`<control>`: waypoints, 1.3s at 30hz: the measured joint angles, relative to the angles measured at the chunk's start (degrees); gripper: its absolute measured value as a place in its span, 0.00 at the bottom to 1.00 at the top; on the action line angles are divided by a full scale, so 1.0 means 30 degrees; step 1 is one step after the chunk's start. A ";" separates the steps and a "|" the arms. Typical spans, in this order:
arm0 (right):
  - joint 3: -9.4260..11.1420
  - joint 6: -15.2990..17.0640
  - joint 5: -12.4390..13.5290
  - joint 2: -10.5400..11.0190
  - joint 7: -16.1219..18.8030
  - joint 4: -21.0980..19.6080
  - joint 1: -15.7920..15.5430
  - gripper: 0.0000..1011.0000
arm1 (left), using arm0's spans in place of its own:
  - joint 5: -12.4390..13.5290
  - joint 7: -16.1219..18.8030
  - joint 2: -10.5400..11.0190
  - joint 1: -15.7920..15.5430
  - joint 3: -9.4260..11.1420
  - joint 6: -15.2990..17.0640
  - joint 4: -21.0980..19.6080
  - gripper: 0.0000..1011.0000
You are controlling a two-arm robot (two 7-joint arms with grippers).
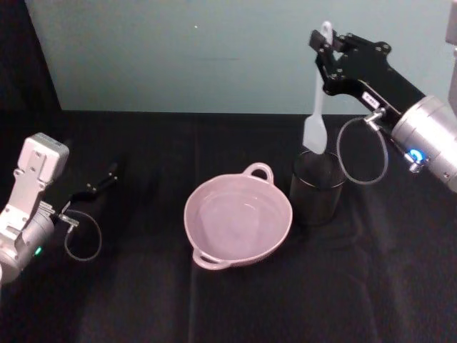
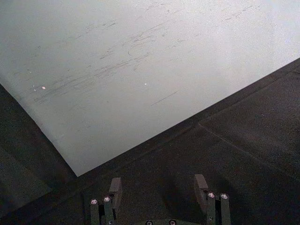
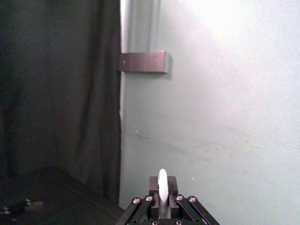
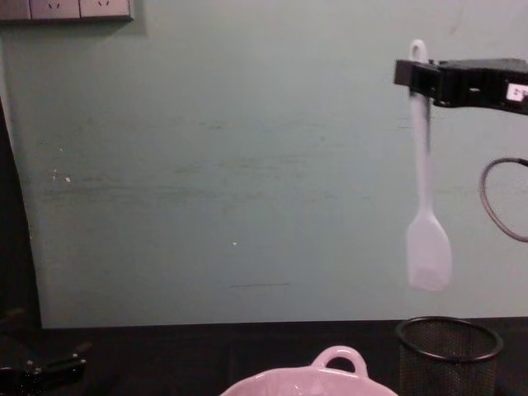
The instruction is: Use the one hand to pick up the spoon and stir the clear water in the bowl.
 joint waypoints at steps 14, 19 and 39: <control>0.0706 0.0107 0.0543 -0.0276 -0.0130 0.2207 -0.0023 0.12 | -0.0001 0.0000 0.0001 0.0000 0.0001 0.0000 0.0000 1.00; 0.0850 -0.0156 0.1313 -0.0684 0.0094 0.3474 -0.0011 0.12 | 0.0000 0.0000 0.0000 0.0000 0.0001 0.0000 -0.0001 1.00; 0.0844 -0.0755 0.3785 -0.1466 0.0595 0.5873 0.0012 0.12 | 0.0000 0.0000 0.0001 0.0000 0.0000 0.0000 0.0000 1.00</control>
